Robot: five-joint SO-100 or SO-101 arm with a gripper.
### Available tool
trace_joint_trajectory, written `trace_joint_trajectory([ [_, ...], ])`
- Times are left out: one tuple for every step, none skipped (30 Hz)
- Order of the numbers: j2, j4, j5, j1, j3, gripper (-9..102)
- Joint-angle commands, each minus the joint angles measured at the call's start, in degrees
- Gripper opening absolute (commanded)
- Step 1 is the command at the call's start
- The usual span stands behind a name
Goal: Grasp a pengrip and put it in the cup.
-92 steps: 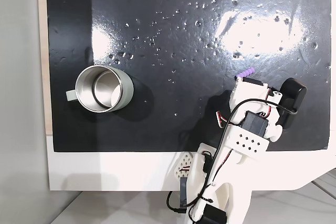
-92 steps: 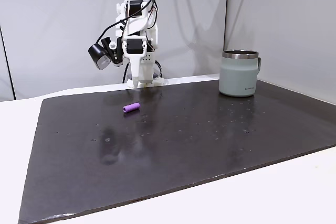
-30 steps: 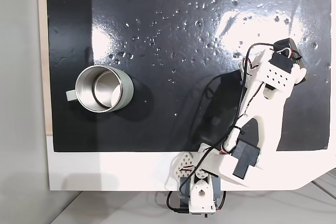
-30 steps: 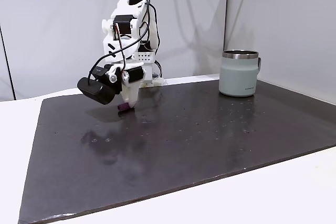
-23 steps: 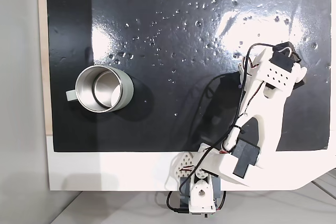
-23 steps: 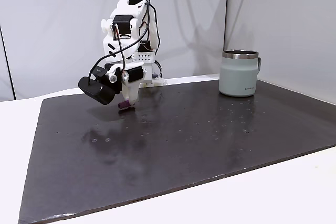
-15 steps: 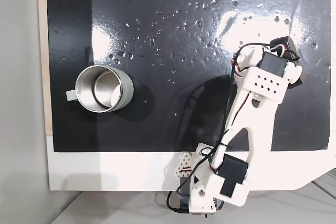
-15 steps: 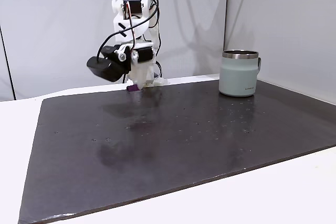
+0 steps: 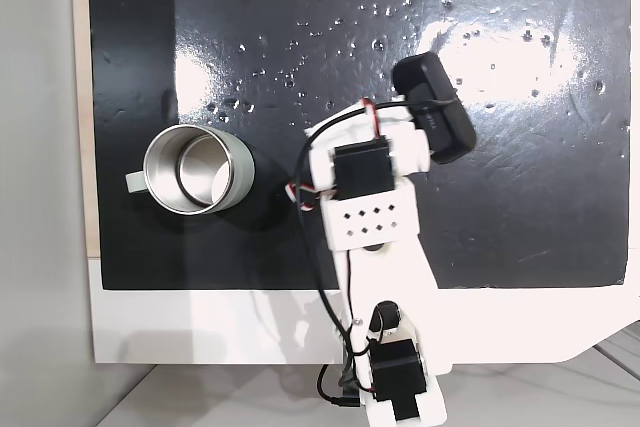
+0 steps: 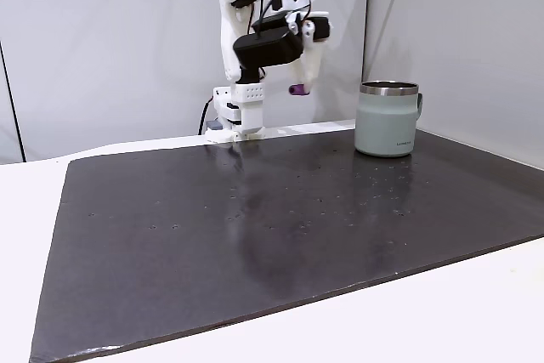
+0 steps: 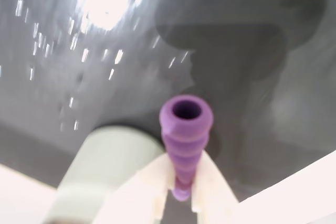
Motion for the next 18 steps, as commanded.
trace_joint_trajectory([
  [1.58, 0.79, 4.92, -8.88, -5.89, 0],
  [0.79, 0.79, 6.24, -10.90, -7.03, 0],
  [-0.18, 0.70, 7.21, -12.66, -8.26, 0],
  [-1.23, 0.62, 8.17, -14.24, -9.67, 0],
  [-2.37, 0.62, 8.96, -15.73, -11.25, 0],
  [-3.43, 0.62, 9.76, -17.14, -12.92, 0],
  [-4.57, 0.53, 10.63, -18.37, -14.68, 0],
  [-5.71, 0.53, 11.16, -19.69, -16.35, 0],
  [-6.77, 0.44, 11.60, -20.92, -18.02, 0],
  [-7.91, 0.44, 12.22, -22.24, -19.69, 0],
  [-9.14, 0.44, 12.66, -23.55, -21.27, 0],
  [-10.11, 0.44, 12.92, -24.87, -22.76, 0],
  [-11.07, 0.44, 13.10, -26.10, -24.26, 0],
  [-11.95, 0.35, 13.36, -27.25, -25.75, 0],
  [-12.66, 0.35, 13.54, -28.30, -27.16, 0],
  [-13.45, 0.35, 13.71, -29.09, -28.48, 0],
  [-14.24, 0.35, 13.97, -29.79, -29.79, 0],
  [-14.94, 0.35, 14.15, -30.41, -31.03, 0],
])
